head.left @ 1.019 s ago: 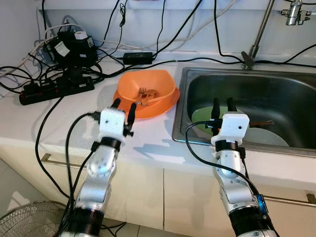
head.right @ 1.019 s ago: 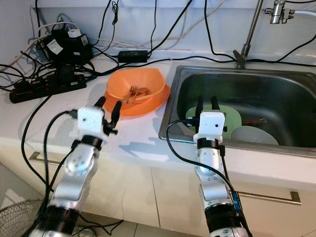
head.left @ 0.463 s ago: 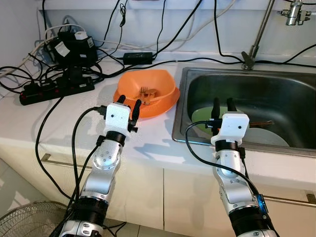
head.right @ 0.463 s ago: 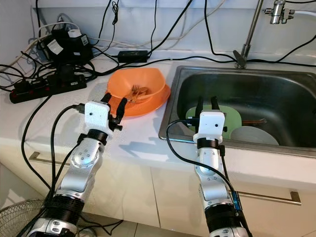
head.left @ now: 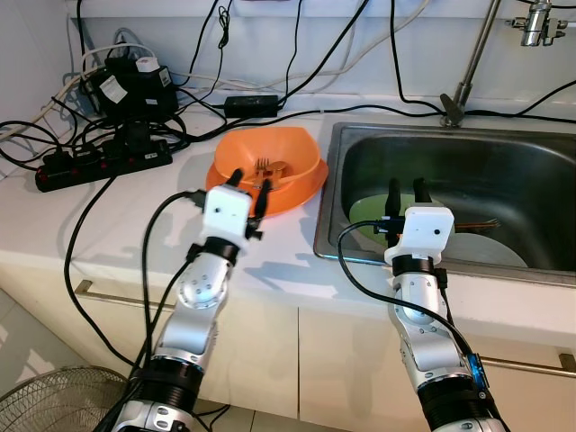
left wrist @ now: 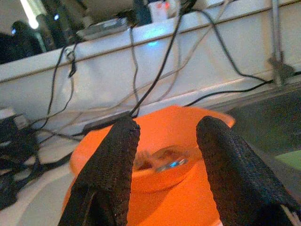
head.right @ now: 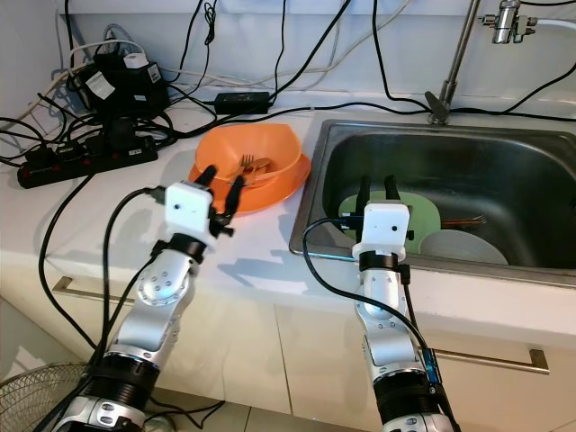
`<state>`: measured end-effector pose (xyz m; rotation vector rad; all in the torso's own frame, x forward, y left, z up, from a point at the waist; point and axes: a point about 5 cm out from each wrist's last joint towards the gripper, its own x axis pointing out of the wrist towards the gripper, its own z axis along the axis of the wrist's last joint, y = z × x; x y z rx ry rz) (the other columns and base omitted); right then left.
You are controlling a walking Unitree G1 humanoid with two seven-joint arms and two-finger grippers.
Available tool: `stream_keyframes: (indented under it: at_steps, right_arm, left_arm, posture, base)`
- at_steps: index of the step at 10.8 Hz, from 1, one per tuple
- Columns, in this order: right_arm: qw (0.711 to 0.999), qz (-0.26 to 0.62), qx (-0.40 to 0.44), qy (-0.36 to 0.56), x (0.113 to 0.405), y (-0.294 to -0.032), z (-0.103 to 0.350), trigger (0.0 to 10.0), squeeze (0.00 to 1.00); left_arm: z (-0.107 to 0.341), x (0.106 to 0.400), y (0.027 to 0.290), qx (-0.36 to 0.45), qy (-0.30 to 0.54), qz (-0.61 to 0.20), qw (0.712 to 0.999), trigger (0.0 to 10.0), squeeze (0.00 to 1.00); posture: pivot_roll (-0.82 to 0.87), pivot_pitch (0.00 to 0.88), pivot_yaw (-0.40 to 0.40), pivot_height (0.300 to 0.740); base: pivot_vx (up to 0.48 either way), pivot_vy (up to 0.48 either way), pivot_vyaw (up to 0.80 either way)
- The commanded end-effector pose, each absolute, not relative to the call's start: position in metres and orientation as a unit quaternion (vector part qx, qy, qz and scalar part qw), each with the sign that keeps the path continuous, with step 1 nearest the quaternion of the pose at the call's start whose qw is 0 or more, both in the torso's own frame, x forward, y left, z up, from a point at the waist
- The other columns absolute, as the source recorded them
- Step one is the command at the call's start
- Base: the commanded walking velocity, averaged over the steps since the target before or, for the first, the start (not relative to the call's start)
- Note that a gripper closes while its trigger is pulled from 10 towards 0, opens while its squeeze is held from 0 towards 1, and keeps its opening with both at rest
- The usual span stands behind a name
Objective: Kitchen organization
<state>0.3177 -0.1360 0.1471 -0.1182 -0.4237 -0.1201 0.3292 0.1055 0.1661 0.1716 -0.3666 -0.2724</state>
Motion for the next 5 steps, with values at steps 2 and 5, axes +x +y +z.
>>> stream_keyframes:
  at_steps: [2, 5]
  right_arm:
    - [0.975, -0.060, -0.060, -0.205, 0.319, -0.135, 0.147, 10.0, 0.00]
    - [0.975, -0.060, -0.060, -0.204, 0.319, -0.135, 0.146, 10.0, 0.00]
  left_arm:
    - [0.174, 0.330, 0.100, 0.090, -0.197, -0.147, 0.965, 10.0, 0.00]
    - [0.164, 0.333, 0.109, 0.108, -0.167, -0.127, 0.972, 10.0, 0.00]
  posture:
    - [0.04, 0.000, 0.079, 0.740]
    - [0.04, 0.000, 0.080, 0.740]
  base:
    - [0.000, 0.000, 0.00]
    - [0.000, 0.000, 0.00]
